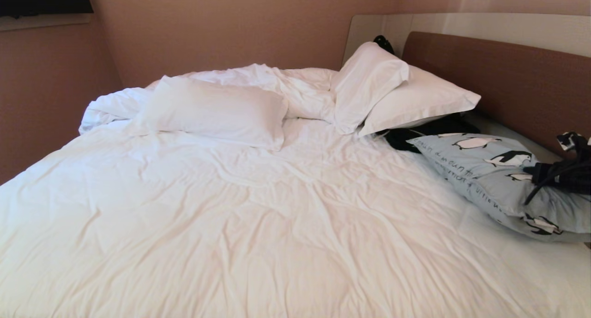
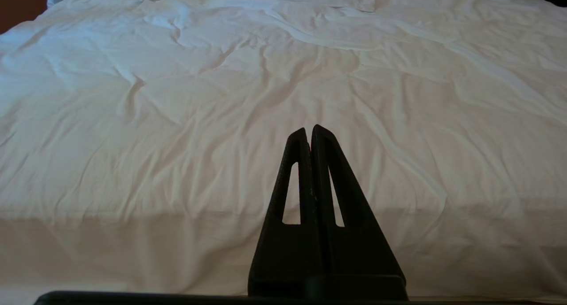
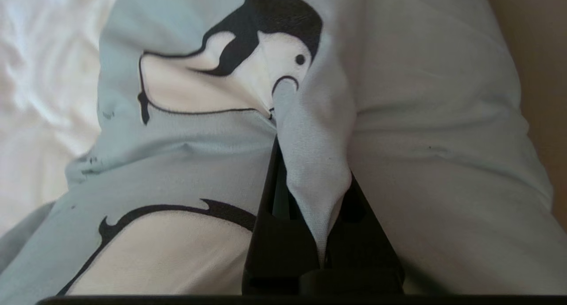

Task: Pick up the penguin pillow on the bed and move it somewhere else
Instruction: Place the pillow at the bedside

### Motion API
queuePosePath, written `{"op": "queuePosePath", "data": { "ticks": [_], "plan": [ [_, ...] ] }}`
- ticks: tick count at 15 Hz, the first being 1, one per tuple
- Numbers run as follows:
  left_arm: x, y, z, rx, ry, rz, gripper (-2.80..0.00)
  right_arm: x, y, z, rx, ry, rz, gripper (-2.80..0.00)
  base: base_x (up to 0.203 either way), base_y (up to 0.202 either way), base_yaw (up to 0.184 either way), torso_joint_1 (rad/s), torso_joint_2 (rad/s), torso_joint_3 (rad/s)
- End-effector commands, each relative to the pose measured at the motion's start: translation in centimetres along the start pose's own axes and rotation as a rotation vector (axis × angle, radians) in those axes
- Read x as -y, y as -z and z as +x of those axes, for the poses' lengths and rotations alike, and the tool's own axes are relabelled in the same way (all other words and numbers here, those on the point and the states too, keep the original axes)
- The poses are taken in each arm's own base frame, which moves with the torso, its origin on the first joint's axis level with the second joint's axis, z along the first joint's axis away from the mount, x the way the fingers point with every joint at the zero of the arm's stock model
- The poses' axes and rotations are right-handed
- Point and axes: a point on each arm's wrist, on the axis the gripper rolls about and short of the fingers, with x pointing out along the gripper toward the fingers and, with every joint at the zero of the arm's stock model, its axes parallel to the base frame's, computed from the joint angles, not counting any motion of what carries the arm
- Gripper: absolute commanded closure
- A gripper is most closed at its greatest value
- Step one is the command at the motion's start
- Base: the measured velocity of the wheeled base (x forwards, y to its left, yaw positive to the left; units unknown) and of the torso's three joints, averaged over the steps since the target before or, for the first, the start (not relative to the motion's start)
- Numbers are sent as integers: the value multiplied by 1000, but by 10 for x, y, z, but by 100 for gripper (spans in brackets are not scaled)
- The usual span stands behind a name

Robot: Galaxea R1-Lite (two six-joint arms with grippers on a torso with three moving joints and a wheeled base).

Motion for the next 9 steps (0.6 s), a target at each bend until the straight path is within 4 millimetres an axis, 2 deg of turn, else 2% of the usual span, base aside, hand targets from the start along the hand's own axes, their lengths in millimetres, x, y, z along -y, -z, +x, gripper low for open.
{"op": "queuePosePath", "data": {
  "ticks": [1, 7, 8, 9],
  "plan": [
    [0, 0, 0, 1, 0, 0, 0, -3, -2, -7, -20, -7, -120, 0, 0, 0, 0, 0, 0, 0],
    [0, 0, 0, 1, -1, 0, 0, -4, 5, -8, -60, -16, -149, 0, 0, 0, 0, 0, 0, 0],
    [0, 0, 0, 1, 0, 0, 0, -4, 3, -9, -55, -15, -150, -280, 0, 0, 0, 0, 0, 0],
    [0, 0, 0, 1, -1, 0, 0, -5, -1, -12, -49, -14, -153, -280, 0, 0, 0, 0, 0, 0]
  ]
}}
